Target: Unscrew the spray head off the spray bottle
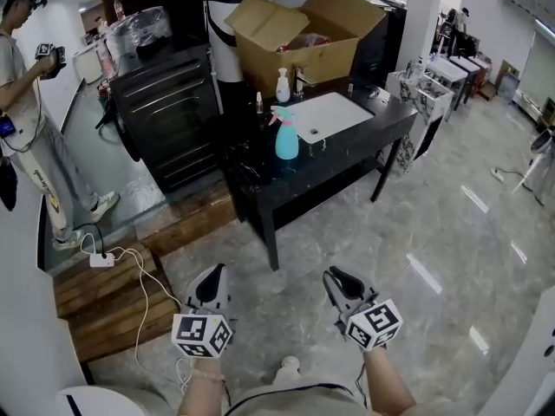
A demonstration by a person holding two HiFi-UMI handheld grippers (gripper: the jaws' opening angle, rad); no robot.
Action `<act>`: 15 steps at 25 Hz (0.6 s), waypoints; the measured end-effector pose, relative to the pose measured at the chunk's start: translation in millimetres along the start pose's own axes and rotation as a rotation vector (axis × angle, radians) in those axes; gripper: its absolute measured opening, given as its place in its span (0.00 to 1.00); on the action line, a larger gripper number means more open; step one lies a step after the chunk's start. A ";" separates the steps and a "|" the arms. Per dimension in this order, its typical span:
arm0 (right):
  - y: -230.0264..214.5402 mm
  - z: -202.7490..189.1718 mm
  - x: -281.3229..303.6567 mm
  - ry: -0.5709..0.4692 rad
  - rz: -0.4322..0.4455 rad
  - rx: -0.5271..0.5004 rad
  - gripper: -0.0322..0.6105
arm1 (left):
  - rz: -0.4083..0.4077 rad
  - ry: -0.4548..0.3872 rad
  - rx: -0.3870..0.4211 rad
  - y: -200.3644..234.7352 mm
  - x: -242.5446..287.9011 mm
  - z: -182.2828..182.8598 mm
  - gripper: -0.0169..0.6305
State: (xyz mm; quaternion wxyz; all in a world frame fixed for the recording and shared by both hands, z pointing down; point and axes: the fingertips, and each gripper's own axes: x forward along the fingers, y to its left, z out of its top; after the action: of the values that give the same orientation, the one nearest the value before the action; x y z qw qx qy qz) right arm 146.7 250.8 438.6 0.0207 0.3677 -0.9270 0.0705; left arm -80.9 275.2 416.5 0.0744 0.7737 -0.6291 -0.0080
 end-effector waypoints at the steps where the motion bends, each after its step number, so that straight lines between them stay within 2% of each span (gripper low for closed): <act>1: -5.0 1.0 2.5 0.000 0.000 0.000 0.15 | -0.004 0.000 -0.002 -1.6 7.1 -0.2 0.03; 9: -30.4 3.7 14.8 0.006 0.005 0.000 0.21 | -0.028 0.010 -0.009 -8.8 47.1 -6.7 0.03; 15: -47.4 3.0 26.5 0.007 -0.011 0.017 0.22 | -0.041 0.023 -0.008 -7.3 69.4 -8.5 0.03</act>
State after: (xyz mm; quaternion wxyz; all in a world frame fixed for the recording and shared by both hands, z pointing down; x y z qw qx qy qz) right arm 159.9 198.3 443.5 0.0213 0.3728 -0.9242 0.0797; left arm -58.4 209.9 429.6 0.0846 0.7863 -0.6120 -0.0034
